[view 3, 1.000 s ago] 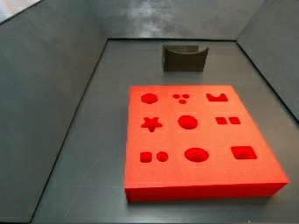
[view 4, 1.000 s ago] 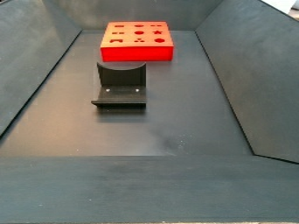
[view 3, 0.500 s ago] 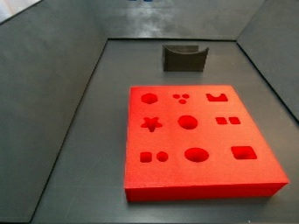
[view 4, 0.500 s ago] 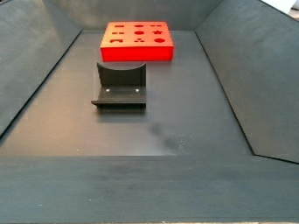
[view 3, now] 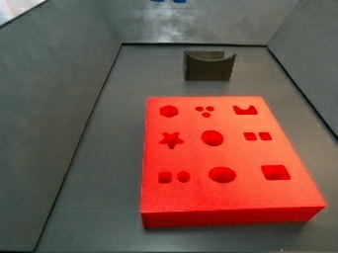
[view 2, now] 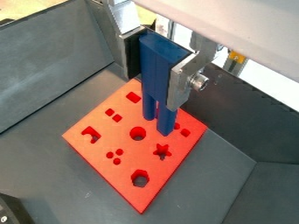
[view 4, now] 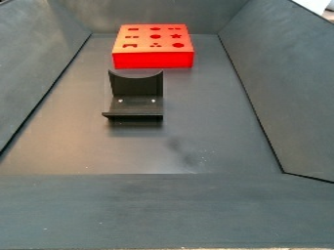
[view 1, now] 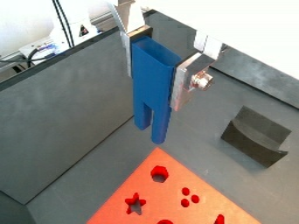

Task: Pick up the square-circle object. Move up. Move to above the board. Insert the square-circle object.
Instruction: Insert the square-circle object.

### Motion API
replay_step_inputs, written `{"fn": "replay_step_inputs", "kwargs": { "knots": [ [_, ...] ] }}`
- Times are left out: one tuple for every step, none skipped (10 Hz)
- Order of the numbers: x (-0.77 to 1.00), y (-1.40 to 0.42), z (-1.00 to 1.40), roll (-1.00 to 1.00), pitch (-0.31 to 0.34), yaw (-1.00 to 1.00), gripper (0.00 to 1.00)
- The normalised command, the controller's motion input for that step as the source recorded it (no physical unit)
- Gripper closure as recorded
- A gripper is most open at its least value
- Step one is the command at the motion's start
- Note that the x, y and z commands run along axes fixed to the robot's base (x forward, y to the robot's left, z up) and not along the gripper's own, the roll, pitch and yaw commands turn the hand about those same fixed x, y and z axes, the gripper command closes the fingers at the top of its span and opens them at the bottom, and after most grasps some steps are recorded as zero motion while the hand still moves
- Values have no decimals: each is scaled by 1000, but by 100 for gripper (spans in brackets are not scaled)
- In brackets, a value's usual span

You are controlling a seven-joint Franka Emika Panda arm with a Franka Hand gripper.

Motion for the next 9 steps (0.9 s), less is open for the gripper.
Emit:
{"fn": "replay_step_inputs", "kwargs": {
  "knots": [
    [-117,-389,-394,147,-66,126,100],
    [-129,-717,-594,250,-83,317,100],
    [0,-666,-700,181,-83,377,100],
    [0,-640,-820,183,-106,397,100],
    [0,-706,-726,133,-200,391,100],
    [123,-803,-666,114,-250,274,100],
    [289,-780,-649,93,-271,203,100],
    [346,-763,-609,87,-291,209,100],
    [294,-629,-631,140,-270,251,100]
  ]
}}
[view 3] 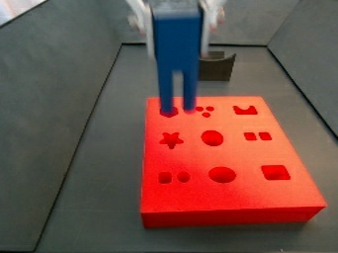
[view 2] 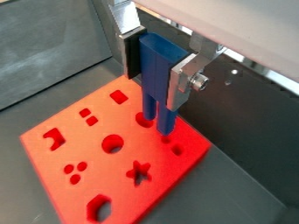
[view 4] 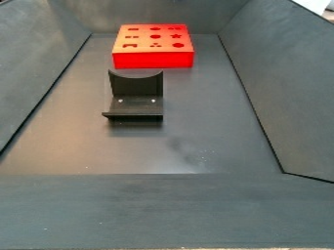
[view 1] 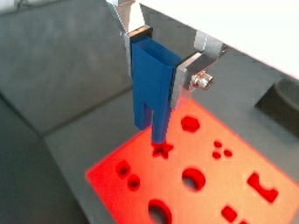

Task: Pick up the square-circle object. Move up. Move to above the board. Insert the square-circle object.
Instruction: Insert the square-circle object.

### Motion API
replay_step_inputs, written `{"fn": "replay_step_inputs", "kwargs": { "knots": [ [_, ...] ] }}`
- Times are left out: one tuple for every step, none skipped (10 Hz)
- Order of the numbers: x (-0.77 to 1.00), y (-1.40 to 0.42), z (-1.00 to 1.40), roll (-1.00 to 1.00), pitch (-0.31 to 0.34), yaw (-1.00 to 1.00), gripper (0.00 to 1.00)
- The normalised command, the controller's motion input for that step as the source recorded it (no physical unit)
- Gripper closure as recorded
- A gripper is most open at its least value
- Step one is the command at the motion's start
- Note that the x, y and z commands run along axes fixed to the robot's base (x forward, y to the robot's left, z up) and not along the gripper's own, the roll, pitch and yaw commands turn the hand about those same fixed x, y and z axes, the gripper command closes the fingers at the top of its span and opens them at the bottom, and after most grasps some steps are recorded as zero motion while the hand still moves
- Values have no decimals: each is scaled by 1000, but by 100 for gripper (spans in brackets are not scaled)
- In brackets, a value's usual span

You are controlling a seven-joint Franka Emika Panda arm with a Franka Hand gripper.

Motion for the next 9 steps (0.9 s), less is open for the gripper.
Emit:
{"fn": "replay_step_inputs", "kwargs": {
  "knots": [
    [86,-340,-637,296,-89,357,100],
    [0,-343,-529,386,-7,469,100],
    [0,-351,-606,344,-16,500,100],
    [0,-251,-703,153,-207,280,100],
    [0,-154,-666,41,-283,83,100],
    [0,-129,-620,64,-274,0,100],
    [0,-109,-474,114,-104,20,100],
    [-34,-111,-411,117,-81,0,100],
    [-80,-86,-294,67,-79,11,100]
  ]
}}
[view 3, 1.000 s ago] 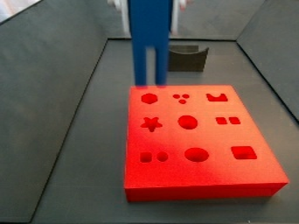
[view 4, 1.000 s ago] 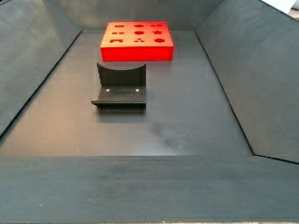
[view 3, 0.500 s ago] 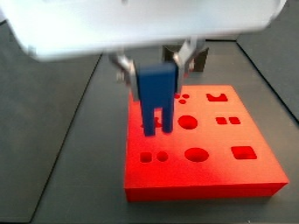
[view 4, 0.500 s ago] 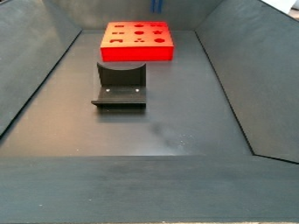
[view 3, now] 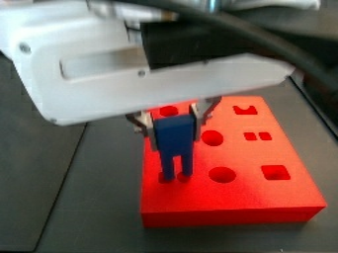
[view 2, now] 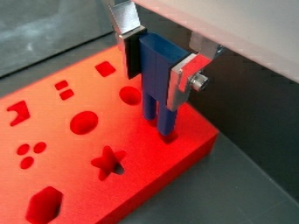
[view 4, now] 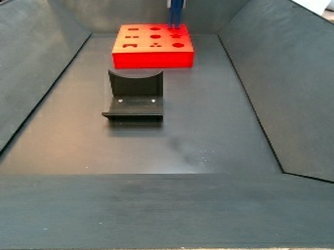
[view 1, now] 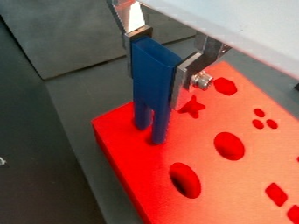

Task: Pick up the square-circle object. Move up. Move to above the board. Insert the square-circle object.
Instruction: Insert the square-circle object.

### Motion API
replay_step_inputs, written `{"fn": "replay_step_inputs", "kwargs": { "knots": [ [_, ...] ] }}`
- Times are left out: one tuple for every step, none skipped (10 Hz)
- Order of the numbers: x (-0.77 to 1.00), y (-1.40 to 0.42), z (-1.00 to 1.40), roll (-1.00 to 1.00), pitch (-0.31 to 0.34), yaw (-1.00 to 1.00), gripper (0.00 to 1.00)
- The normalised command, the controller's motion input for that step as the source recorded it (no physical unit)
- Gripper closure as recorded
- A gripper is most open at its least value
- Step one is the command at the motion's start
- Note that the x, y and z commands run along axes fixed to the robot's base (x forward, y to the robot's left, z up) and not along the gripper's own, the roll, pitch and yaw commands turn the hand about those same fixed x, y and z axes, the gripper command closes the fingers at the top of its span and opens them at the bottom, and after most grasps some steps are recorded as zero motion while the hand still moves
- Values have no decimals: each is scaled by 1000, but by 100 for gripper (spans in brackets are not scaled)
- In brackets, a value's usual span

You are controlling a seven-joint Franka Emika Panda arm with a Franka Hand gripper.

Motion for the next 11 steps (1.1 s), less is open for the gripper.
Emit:
{"fn": "replay_step_inputs", "kwargs": {
  "knots": [
    [-114,-94,-229,40,-87,34,100],
    [-100,-46,-166,21,-60,26,100],
    [-83,0,-137,11,-40,37,100],
    [34,0,-226,0,0,0,100],
    [191,0,-294,0,0,-97,100],
    [166,-29,-503,0,-14,-106,100],
    [177,-69,-689,0,-3,-140,100],
    [220,-66,-757,0,0,-183,100],
    [186,-57,-814,0,0,-183,100],
    [134,-37,-760,0,0,-169,100],
    [100,0,-660,0,0,-106,100]
  ]
}}
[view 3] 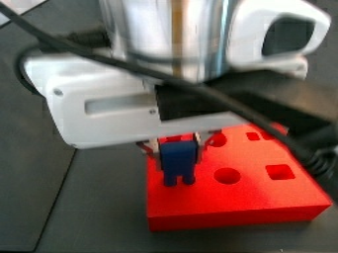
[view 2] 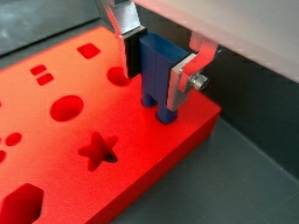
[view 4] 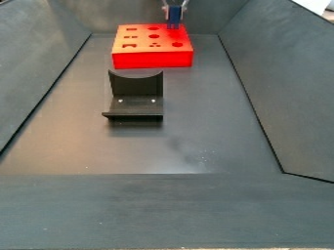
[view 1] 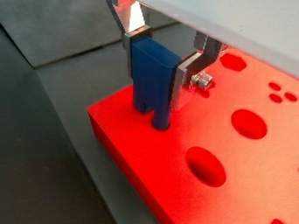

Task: Pick up the square-circle object. Move up. Move to above the board. Insert the square-circle object.
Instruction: Insert the square-circle object.

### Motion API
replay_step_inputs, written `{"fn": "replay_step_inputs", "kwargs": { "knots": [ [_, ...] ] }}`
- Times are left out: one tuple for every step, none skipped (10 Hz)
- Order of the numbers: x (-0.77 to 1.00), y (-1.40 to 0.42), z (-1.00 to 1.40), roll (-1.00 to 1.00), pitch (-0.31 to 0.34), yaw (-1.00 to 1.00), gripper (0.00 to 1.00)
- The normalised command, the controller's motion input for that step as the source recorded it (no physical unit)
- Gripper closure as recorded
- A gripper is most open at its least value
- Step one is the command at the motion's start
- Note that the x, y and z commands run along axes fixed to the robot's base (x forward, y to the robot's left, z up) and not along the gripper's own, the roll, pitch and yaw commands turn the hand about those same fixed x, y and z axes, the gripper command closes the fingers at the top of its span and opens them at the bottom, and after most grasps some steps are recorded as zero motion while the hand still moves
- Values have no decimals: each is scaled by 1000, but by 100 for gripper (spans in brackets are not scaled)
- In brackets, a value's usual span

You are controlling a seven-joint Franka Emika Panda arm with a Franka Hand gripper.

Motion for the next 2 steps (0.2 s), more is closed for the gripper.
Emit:
{"fn": "replay_step_inputs", "kwargs": {
  "knots": [
    [0,0,-129,-40,-83,0,100],
    [0,0,0,0,0,0,100]
  ]
}}
